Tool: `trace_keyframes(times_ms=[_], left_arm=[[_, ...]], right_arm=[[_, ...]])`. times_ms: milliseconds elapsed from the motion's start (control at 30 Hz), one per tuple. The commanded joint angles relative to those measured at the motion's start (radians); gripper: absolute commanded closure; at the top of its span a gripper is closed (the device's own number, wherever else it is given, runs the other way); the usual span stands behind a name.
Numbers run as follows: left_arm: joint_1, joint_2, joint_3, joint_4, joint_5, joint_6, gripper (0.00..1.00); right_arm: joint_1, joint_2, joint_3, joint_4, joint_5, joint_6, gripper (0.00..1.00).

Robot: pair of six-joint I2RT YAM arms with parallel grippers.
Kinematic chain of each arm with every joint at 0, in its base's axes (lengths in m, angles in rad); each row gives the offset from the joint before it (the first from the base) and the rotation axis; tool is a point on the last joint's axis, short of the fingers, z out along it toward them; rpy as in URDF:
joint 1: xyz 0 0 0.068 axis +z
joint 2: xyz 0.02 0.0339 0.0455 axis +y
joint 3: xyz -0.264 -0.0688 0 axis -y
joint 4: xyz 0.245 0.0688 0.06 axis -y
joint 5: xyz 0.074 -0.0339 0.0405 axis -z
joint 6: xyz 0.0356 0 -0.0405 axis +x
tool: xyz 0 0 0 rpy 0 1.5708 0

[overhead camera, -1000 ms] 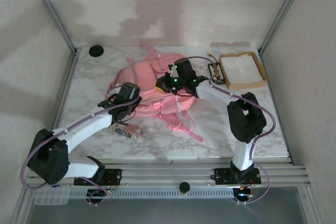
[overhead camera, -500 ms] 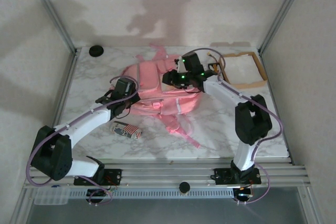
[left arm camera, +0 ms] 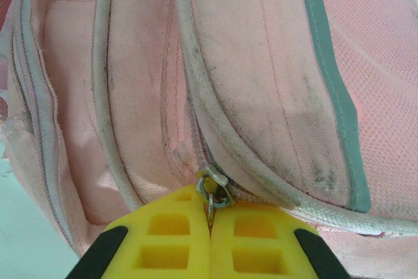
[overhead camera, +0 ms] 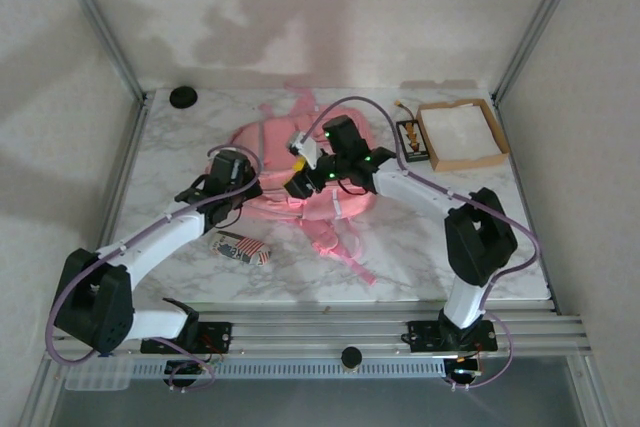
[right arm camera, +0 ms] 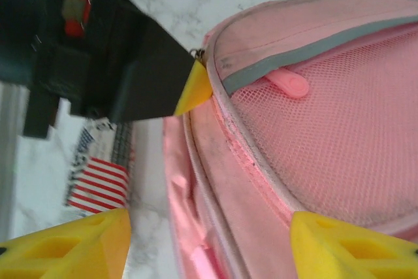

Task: Pack the student bag
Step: Unzip the student bag at the center of the table.

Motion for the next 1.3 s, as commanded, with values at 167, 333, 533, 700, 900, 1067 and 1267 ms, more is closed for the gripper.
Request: trace_keyframes(times_ms=[167,333,533,700,900,1067,1267], left_arm=[[0.021,-0.036,-0.008,0.059,0.031,0.036,1.0],[0.02,-0.036,-0.006,0.052,0.04,0.038,1.0],[0.026,-0.045,-0.008,0.026,0.035,0.038,1.0],[0.029,-0.067,-0.027,0.041,0.045,0.036,1.0],[0.036,-0.066,-0.028,0.035,0.042,0.031,1.0],[0.046,-0.07,-0.027,0.029,0.039,0.038,1.0],[0.055,-0.071,-0.019,-0.008,-0.009,0.034,1.0]], right_arm=[[0.07,0.13,0.151,0.018,0.058,-0.416,0.35],[0.097,0.208,0.251,-0.008,0.121,-0.485,0.41],[0.098,0.098,0.11,0.182,0.145,-0.489,0.44],[0.085,0.073,0.06,0.236,0.144,-0.499,0.37],[0.085,0.186,0.129,0.194,0.097,-0.507,0.39],[0.088,0.267,0.222,0.153,0.095,-0.522,0.5],[0.088,0.265,0.226,0.134,0.133,-0.552,0.95]])
